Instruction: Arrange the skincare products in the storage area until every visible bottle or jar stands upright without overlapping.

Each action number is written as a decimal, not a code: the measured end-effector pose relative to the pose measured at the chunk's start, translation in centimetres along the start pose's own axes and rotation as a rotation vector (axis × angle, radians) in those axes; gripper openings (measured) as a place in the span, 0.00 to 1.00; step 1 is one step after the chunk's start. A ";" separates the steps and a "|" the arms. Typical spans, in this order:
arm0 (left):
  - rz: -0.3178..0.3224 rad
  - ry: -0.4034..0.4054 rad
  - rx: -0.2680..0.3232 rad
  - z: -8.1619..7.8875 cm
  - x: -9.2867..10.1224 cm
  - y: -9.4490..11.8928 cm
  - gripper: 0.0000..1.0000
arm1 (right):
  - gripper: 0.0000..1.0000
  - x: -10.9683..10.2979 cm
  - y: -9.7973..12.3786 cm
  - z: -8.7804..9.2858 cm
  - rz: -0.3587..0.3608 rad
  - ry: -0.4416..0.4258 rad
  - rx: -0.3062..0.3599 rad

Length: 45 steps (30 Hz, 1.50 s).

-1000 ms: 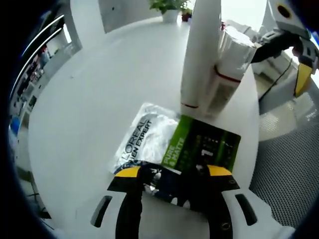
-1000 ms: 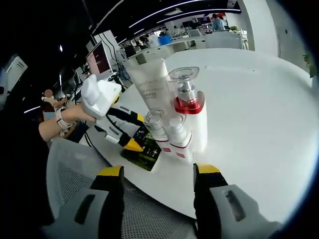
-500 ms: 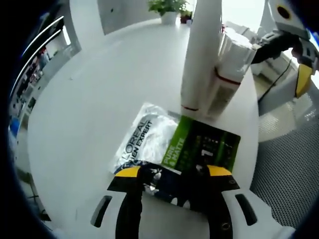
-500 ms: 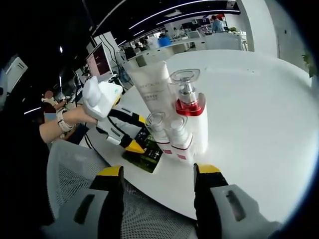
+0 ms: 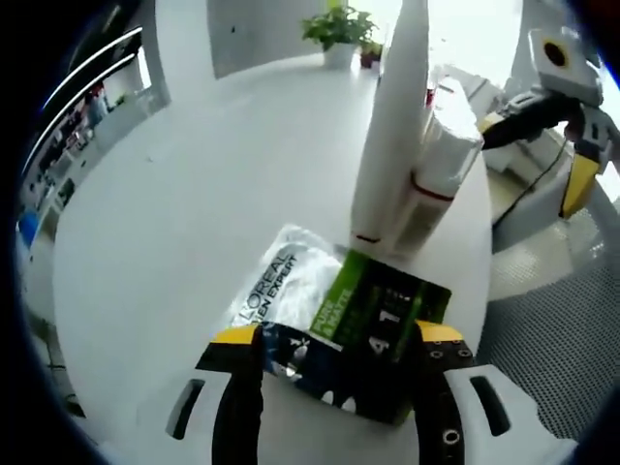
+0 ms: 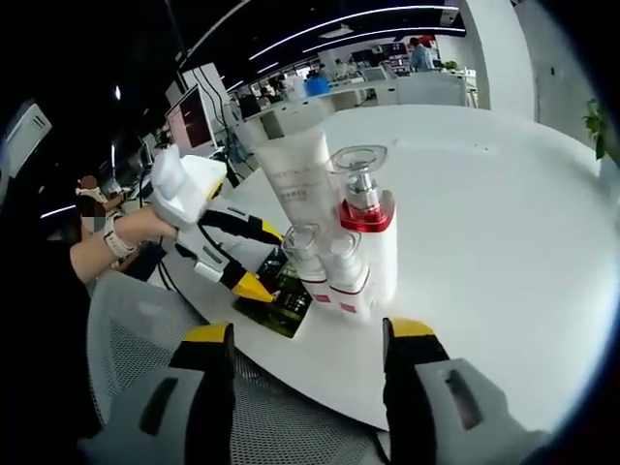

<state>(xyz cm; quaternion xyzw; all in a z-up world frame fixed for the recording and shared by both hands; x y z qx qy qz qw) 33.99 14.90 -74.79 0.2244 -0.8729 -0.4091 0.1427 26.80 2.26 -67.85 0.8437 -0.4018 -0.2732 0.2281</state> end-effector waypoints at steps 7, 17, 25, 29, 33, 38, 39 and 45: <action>0.011 0.042 0.075 -1.2 0.3 1.8 0.70 | 0.67 -0.5 0.0 -0.6 0.006 0.024 0.013; -0.017 0.060 0.101 -0.5 0.1 4.4 0.85 | 0.78 -0.5 0.0 -1.6 0.038 0.079 0.014; 0.018 0.032 0.113 -0.2 1.3 6.3 0.92 | 0.89 -0.3 0.3 -2.6 0.068 0.102 0.041; 0.005 0.053 0.167 -0.8 1.1 7.8 0.96 | 0.94 -0.6 0.4 -3.0 0.071 0.117 0.052; 0.014 0.074 0.228 -1.3 1.4 9.4 0.96 | 0.95 -0.9 0.5 -3.2 0.077 0.147 0.051; -0.011 0.087 0.248 -0.8 1.0 10.8 0.97 | 0.98 -1.5 0.7 -3.2 0.075 0.161 0.050; -0.018 0.094 0.251 -0.6 0.8 11.1 0.97 | 0.99 -1.5 0.8 -3.2 0.075 0.165 0.044; -0.050 0.114 0.252 0.8 0.5 12.5 0.97 | 0.99 -1.4 1.0 -3.2 0.093 0.185 0.044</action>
Point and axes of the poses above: the point that each gripper's makers call its tool centre point, and the gripper's own axes: y roughly backward along the fingers, x roughly to its right, z roughly out of its underside, the point moved 1 cm from there along y, roughly backward along the fingers, and after that the axes turned 1 degree about x, right-handed, at the moved point
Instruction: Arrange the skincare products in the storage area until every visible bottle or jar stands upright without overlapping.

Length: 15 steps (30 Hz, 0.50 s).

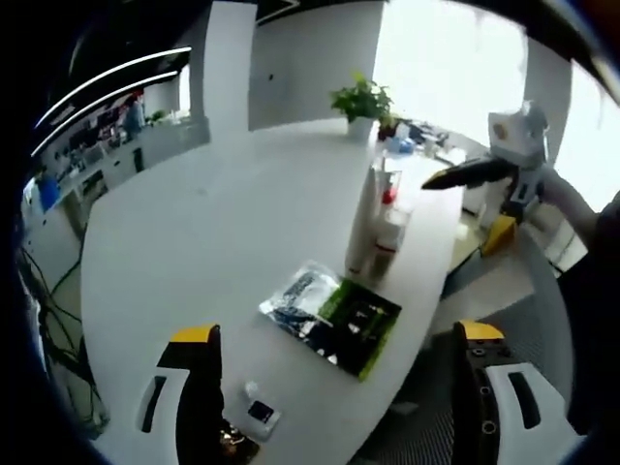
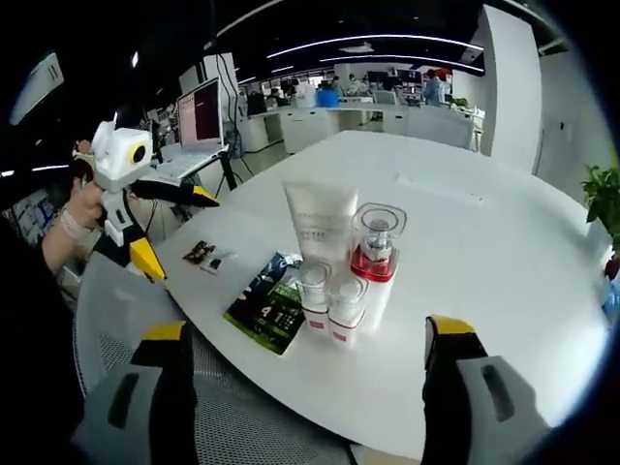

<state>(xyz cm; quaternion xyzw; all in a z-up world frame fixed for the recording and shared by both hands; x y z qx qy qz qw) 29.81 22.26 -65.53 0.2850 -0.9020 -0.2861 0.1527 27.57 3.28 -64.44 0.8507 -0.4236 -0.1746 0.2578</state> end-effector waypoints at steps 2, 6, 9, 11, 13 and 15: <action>-0.014 0.009 0.005 0.3 -0.1 0.6 0.97 | 0.99 -0.1 0.0 -0.1 -0.003 0.003 0.000; -0.041 0.021 0.020 0.9 -0.5 1.7 0.97 | 0.99 -0.3 -0.1 -0.2 -0.005 0.017 -0.002; -0.055 0.026 0.029 1.4 -0.8 2.0 0.97 | 0.99 -0.6 -0.2 -0.3 -0.012 0.022 -0.004; -0.054 0.024 0.029 1.7 -0.8 2.3 0.97 | 0.99 -0.8 -0.2 -0.3 -0.020 0.021 -0.002; -0.059 0.040 0.034 2.0 -1.0 2.7 0.97 | 0.99 -0.9 -0.2 -0.3 -0.024 0.026 -0.005; -0.067 0.057 0.037 2.1 -1.5 2.9 0.97 | 0.99 -1.0 -0.2 -0.4 -0.026 0.032 -0.004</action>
Point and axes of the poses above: the point that each gripper's makers call its tool centre point, and the gripper's own axes: y roughly backward along the fingers, x roughly to its right, z roughly out of its underside, the point moved 1 cm from there along y, roughly backward along the fingers, and after that the axes turned 1 degree about x, right-handed, at the moved point
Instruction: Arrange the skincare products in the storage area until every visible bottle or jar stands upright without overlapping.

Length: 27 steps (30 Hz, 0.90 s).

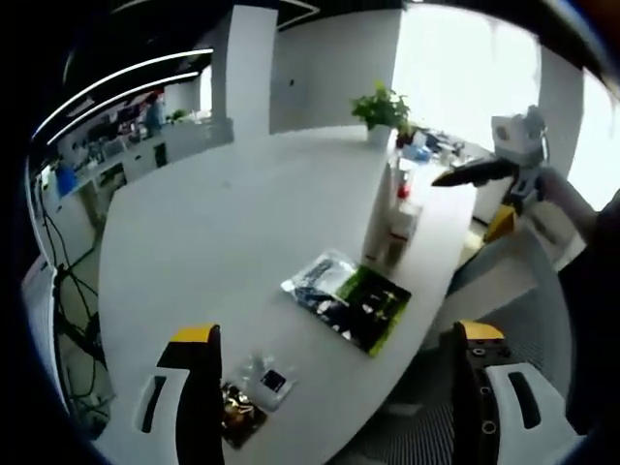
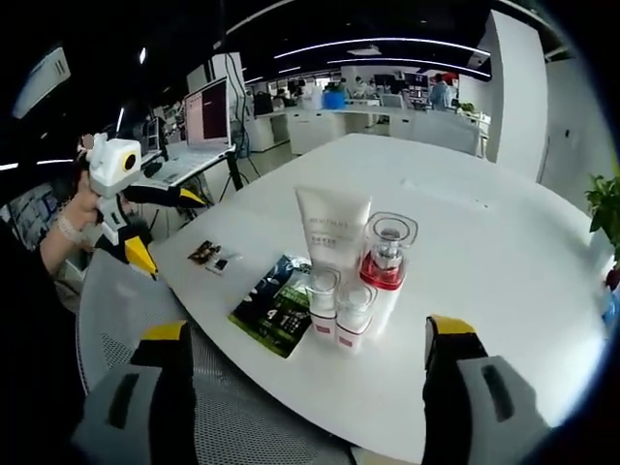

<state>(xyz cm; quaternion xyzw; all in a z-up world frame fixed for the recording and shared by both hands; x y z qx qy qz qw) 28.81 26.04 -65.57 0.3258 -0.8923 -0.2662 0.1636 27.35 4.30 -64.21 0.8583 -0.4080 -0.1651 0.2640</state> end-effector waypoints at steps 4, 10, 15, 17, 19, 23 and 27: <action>-0.023 -0.009 -0.019 0.9 -0.9 0.5 0.97 | 0.99 -0.1 -0.2 -0.1 -0.006 0.005 0.002; -0.014 0.002 -0.039 2.2 -1.8 0.6 0.97 | 0.99 0.0 -0.6 0.0 -0.008 0.006 -0.003; -0.035 0.006 -0.078 3.6 -2.7 0.2 0.97 | 0.99 0.2 -0.7 0.2 -0.009 0.008 -0.014; -0.042 0.017 -0.096 4.2 -3.0 0.0 0.97 | 0.99 0.4 -0.7 0.4 -0.001 0.026 -0.024; -0.037 0.061 -0.115 4.8 -3.1 -0.2 0.97 | 0.99 0.7 -0.7 0.6 0.010 0.035 -0.038; -0.042 0.080 -0.127 5.5 -3.4 -0.5 0.97 | 0.99 1.0 -0.8 0.7 0.018 0.041 -0.044; -0.044 0.097 -0.178 6.3 -3.8 -1.3 0.97 | 0.99 1.1 -1.0 0.5 0.014 0.024 -0.036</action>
Point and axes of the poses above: the point that each gripper's makers call its tool centre point, and the gripper's own axes: y roughly backward along the fingers, x roughly to its right, z roughly out of its underside, the point moved 1 cm from there along y, roughly backward along the fingers, and after that the axes turned 1 degree about x, right-handed, at the moved point
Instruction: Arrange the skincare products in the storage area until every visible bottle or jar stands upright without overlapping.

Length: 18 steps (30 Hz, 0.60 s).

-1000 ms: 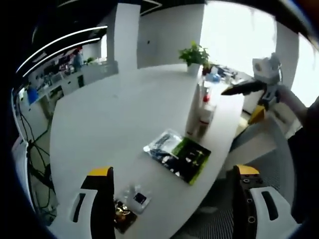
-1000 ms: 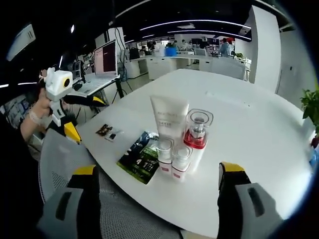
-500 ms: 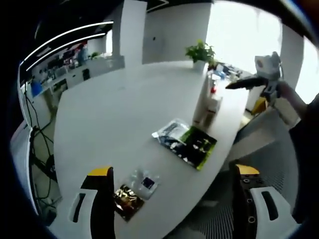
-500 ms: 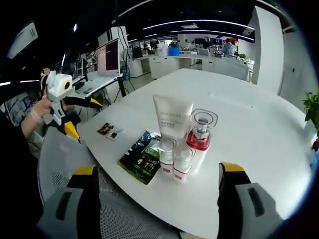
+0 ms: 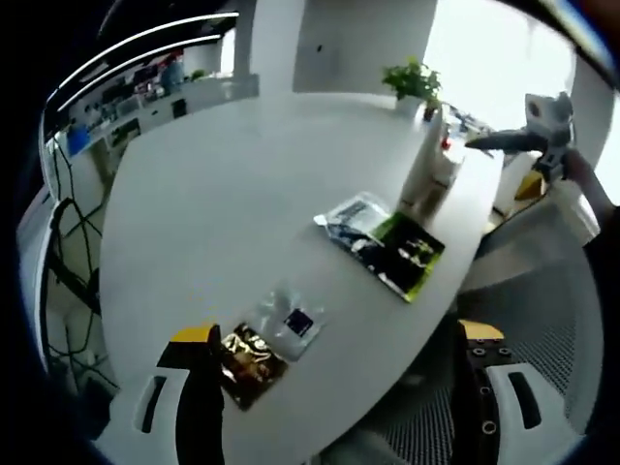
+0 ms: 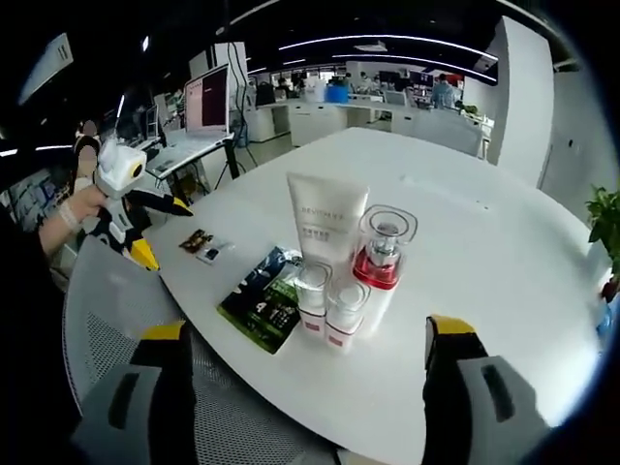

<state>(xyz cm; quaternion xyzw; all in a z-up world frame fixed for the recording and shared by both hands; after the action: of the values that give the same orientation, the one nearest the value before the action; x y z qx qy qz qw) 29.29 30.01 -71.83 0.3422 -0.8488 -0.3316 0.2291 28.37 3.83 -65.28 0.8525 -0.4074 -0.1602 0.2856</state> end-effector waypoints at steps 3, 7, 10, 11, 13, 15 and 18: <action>0.012 0.034 -0.035 0.4 -0.1 -0.5 0.95 | 1.00 0.1 -0.1 -0.1 -0.002 -0.006 0.002; 0.029 0.048 -0.069 0.7 -0.3 -1.5 0.93 | 0.99 0.4 -0.2 -0.1 -0.004 -0.016 0.003; 0.035 0.083 -0.102 1.2 -0.6 -2.0 0.91 | 0.99 0.9 -0.3 0.0 0.005 -0.014 0.001; 0.041 0.087 -0.107 1.3 -0.6 -2.2 0.90 | 0.99 1.1 -0.3 0.0 0.006 -0.017 0.002; 0.057 0.106 -0.129 1.7 -0.5 -2.4 0.86 | 0.99 1.3 -0.3 -0.1 0.008 -0.021 0.005; 0.071 0.115 -0.149 2.1 -0.4 -2.7 0.85 | 0.99 1.5 -0.4 -0.1 0.013 -0.024 0.005; 0.077 0.114 -0.171 2.5 -0.4 -3.0 0.85 | 0.99 1.5 -0.5 0.1 0.006 -0.023 0.000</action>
<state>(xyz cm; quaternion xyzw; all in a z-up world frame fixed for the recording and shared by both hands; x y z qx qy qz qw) 29.30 29.64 -75.77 0.3069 -0.8156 -0.3735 0.3181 29.53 2.83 -65.76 0.8494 -0.4130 -0.1694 0.2814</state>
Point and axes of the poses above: the point that each gripper's makers call its tool centre point, and the gripper's own axes: y roughly backward along the fingers, x roughly to its right, z roughly out of its underside, the point moved 1 cm from there along y, roughly backward along the fingers, and after that the axes turned 1 degree about x, right-handed, at the moved point
